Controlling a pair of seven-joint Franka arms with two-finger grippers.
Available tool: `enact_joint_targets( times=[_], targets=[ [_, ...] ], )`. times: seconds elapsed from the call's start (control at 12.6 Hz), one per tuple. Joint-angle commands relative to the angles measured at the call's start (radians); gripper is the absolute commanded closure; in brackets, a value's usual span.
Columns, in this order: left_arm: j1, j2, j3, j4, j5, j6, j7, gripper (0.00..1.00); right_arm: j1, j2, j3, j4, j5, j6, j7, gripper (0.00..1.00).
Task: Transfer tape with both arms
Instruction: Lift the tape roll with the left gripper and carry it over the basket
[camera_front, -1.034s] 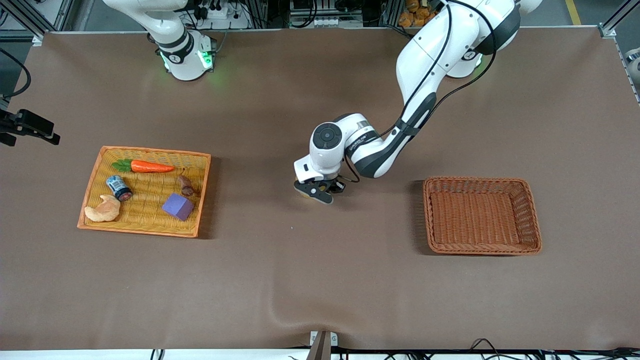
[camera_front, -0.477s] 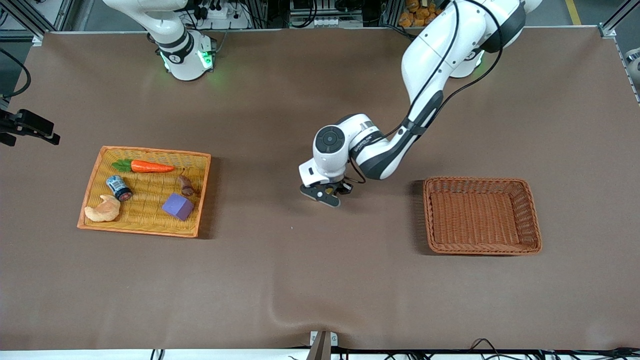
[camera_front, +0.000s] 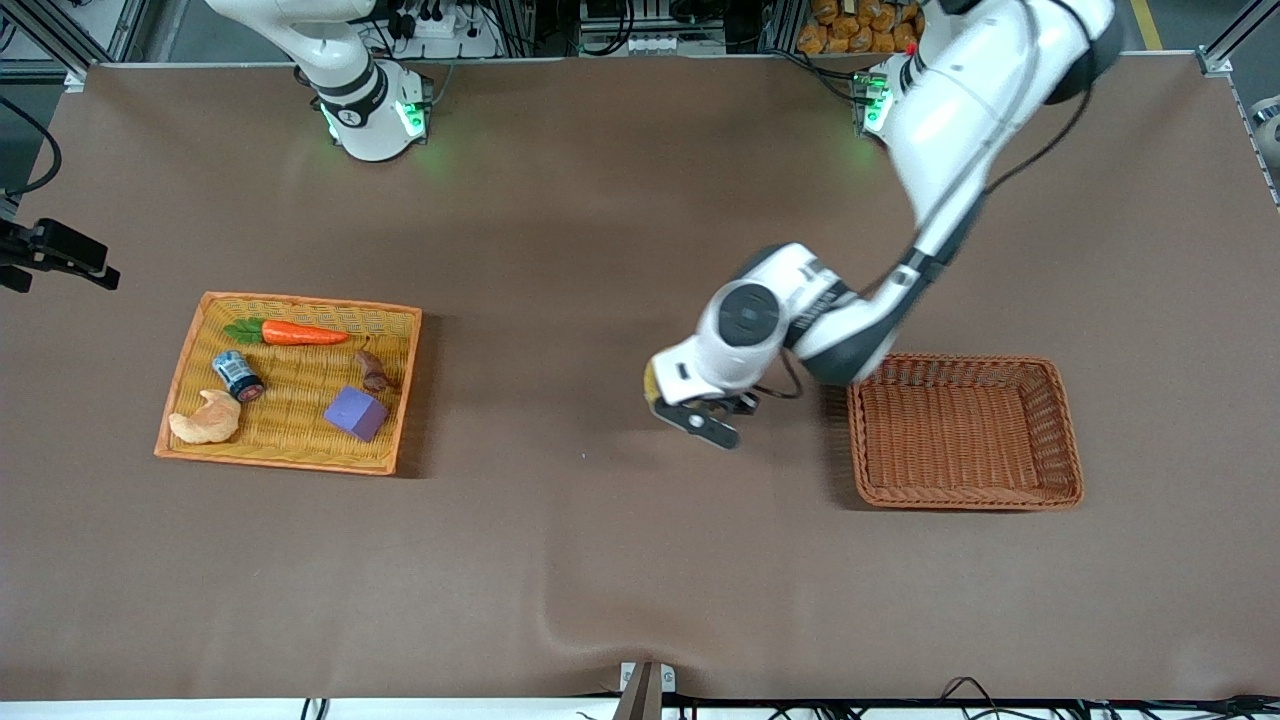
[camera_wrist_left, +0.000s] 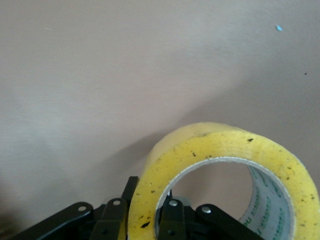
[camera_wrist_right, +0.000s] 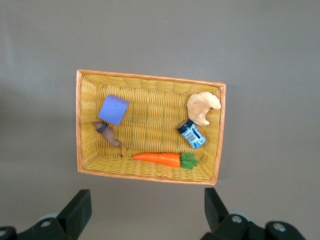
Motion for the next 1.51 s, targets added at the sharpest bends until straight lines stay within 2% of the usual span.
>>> enact_joint_targets(
  times=[0.0,0.32,0.64,0.88,1.03,1.19,1.43],
  targets=[
    [0.123,-0.058,-0.087,-0.036,-0.005,-0.110,0.102,1.00,-0.024,0.009,0.014,0.019,0.013,-0.009,-0.011,0.00],
    [0.235,-0.198,-0.108,-0.039,-0.005,-0.286,0.273,1.00,-0.024,0.009,0.014,0.019,0.013,-0.009,-0.011,0.00],
    [0.348,-0.200,-0.107,-0.053,0.006,-0.303,0.458,1.00,-0.024,0.009,0.014,0.019,0.012,-0.009,-0.012,0.00],
    [0.443,-0.145,-0.102,-0.066,0.033,-0.229,0.642,1.00,-0.024,0.009,0.014,0.019,0.012,-0.009,-0.014,0.00],
    [0.468,-0.141,-0.098,-0.097,0.039,-0.167,0.707,1.00,-0.024,0.009,0.014,0.019,0.012,-0.009,-0.014,0.00],
    [0.508,-0.103,-0.091,-0.096,0.111,-0.103,0.806,1.00,-0.024,0.009,0.014,0.019,0.012,-0.009,-0.014,0.00],
    [0.520,-0.068,-0.062,-0.097,0.131,-0.070,0.895,1.00,-0.024,0.009,0.014,0.019,0.012,-0.009,-0.014,0.00]
  ],
)
